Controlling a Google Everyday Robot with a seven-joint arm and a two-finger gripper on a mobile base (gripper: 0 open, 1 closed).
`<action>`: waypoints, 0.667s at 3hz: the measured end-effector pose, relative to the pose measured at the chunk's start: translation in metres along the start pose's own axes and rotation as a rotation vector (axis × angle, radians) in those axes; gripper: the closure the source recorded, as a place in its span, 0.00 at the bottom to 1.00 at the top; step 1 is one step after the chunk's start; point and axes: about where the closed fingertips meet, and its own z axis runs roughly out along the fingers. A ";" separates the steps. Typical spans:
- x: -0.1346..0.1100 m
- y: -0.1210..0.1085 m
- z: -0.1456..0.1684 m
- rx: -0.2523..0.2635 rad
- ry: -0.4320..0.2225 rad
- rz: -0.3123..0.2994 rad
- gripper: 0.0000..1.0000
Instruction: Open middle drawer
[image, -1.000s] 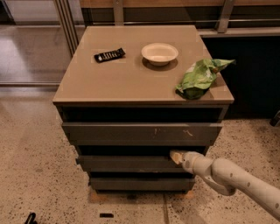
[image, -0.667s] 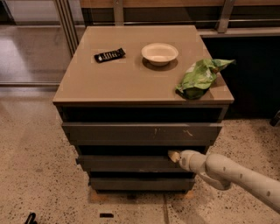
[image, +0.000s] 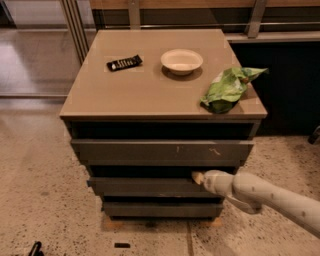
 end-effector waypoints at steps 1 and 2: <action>-0.001 0.000 -0.001 0.000 0.000 0.000 1.00; 0.008 0.000 -0.002 0.014 0.052 0.018 1.00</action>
Offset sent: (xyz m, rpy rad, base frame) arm -0.0795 -0.0133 -0.0398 -0.1621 0.5388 -0.0195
